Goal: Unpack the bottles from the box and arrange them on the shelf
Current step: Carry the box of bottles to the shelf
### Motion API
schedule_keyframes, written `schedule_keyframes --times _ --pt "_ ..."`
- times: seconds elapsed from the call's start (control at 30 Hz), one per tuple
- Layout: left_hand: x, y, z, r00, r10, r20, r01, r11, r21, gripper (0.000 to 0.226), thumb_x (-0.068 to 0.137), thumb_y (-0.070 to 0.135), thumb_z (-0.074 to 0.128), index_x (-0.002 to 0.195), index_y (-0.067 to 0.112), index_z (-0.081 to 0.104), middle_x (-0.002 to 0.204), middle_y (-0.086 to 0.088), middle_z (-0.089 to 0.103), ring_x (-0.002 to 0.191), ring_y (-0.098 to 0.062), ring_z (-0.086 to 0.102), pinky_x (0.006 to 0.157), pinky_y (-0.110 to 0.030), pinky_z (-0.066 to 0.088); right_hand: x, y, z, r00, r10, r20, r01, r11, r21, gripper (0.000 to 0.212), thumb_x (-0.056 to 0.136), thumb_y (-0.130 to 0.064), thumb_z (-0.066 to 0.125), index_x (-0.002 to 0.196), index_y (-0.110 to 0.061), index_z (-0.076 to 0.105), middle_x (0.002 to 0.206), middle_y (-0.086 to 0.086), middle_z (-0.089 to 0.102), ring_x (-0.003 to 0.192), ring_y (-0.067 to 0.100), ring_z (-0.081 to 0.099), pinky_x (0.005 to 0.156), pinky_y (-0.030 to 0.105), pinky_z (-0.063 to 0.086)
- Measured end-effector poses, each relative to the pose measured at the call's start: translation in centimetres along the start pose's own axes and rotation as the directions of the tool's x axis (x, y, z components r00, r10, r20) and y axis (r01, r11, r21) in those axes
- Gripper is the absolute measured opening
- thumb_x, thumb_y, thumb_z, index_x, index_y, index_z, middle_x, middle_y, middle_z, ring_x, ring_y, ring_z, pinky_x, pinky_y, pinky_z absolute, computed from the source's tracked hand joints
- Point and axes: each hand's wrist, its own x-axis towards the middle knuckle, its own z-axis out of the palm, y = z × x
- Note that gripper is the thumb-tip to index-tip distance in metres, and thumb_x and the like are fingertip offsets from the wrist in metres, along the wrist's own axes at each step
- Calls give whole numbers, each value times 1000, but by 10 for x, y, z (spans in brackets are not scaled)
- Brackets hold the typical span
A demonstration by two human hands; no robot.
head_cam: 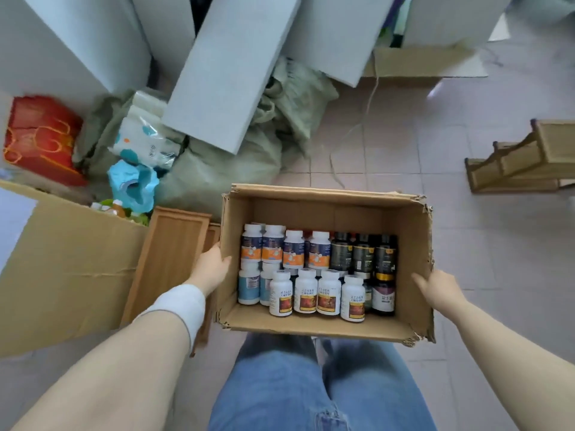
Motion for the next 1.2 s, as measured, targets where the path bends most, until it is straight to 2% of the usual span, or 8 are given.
schedule_keyframes --times 0.13,0.27,0.43,0.63,0.8,0.9,1.07,1.2 --pt "-2 95 45 982 164 95 -178 971 158 40 97 14 45 136 6 44 135 -16 53 126 -33 48 102 -33 37 7 109 -5 985 174 2 -172 972 162 39 97 -29 45 86 7 56 94 24 62 88 37 57 68 33 39" --pt "-10 195 95 951 235 203 -290 905 313 37 96 13 46 132 7 48 133 -15 55 124 -32 49 100 -33 37 22 207 -28 970 241 5 -233 933 275 45 97 -31 45 59 -7 40 69 11 50 68 27 50 55 31 37" --pt "-18 321 161 916 303 263 -394 807 440 35 96 15 47 130 5 50 129 -17 56 119 -33 52 100 -36 41 40 305 -64 952 305 -8 -285 899 332 46 98 -34 40 61 -8 42 83 15 53 77 28 51 66 30 39" --pt "-21 455 228 847 422 322 -530 707 468 28 95 9 45 120 3 55 119 -18 60 105 -32 55 89 -35 41 70 389 -114 899 436 -25 -391 829 400 41 98 -39 37 78 -5 51 84 12 54 80 28 52 69 30 41" --pt "-2 557 284 839 427 337 -542 705 458 28 94 12 46 119 3 55 116 -18 61 106 -33 57 91 -37 46 119 452 -172 874 487 -8 -430 780 455 47 98 -39 37 60 -12 42 62 3 46 62 21 48 67 29 42" --pt "17 622 319 825 416 383 -559 700 444 28 94 12 46 118 3 56 115 -18 62 105 -33 58 91 -36 47 155 488 -215 862 507 -1 -453 770 449 45 98 -39 36 63 -12 46 66 3 51 74 26 56 69 30 44" --pt "35 727 369 803 412 431 -583 691 427 26 94 13 46 117 5 56 111 -15 61 91 -25 54 79 -31 43 209 539 -285 828 561 16 -517 751 411 41 98 -37 37 77 -6 50 73 6 53 79 28 53 73 31 43" --pt "46 803 402 807 405 429 -573 710 409 26 94 13 45 116 5 55 112 -16 61 94 -28 58 81 -33 46 257 582 -333 810 586 22 -543 735 406 39 98 -39 37 83 -5 50 76 8 53 82 29 54 75 34 44"
